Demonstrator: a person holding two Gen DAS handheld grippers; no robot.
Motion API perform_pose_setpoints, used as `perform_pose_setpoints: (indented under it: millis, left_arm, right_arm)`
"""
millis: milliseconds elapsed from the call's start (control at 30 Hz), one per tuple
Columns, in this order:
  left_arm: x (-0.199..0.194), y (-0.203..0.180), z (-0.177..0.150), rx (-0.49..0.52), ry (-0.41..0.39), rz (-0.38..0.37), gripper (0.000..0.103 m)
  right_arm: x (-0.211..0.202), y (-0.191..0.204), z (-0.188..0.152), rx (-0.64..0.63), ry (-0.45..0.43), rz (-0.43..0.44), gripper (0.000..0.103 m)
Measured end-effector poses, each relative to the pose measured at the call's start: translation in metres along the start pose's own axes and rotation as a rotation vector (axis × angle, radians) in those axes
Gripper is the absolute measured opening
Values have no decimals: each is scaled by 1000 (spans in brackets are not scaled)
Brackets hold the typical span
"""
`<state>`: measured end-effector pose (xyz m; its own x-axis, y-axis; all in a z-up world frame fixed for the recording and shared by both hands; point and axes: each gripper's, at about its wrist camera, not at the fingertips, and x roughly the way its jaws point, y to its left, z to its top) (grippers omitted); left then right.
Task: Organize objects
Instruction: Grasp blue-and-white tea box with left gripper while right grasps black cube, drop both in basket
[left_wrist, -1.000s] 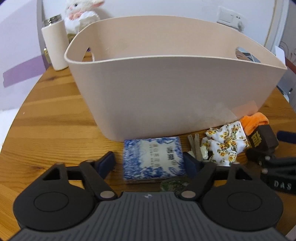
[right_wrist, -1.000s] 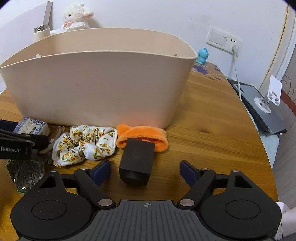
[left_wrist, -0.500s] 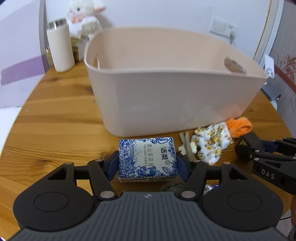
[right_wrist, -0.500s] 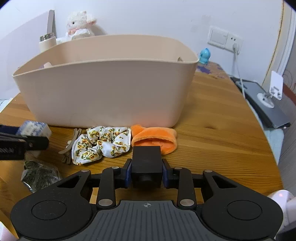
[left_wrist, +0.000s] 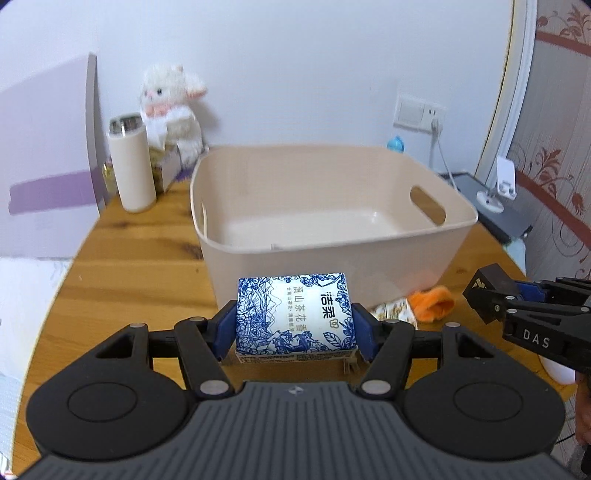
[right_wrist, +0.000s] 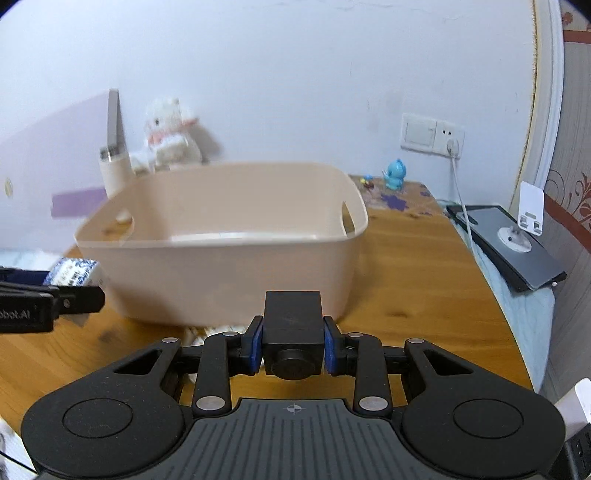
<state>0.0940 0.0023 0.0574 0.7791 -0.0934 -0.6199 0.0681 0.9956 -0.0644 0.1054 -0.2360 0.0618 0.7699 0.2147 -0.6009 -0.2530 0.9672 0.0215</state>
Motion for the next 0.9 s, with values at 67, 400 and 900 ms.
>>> perform_pose_setpoints:
  millis: [67, 400, 900]
  left_arm:
    - [-6, 0, 6, -1, -26, 1, 65]
    - [-6, -3, 37, 6, -93, 5, 65]
    - [73, -13, 76, 45, -40, 73, 65]
  right_arm:
    - [-4, 1, 5, 2, -29, -6, 29]
    - [-2, 6, 39, 41, -130, 14, 29]
    - [53, 13, 76, 27, -108, 2, 29]
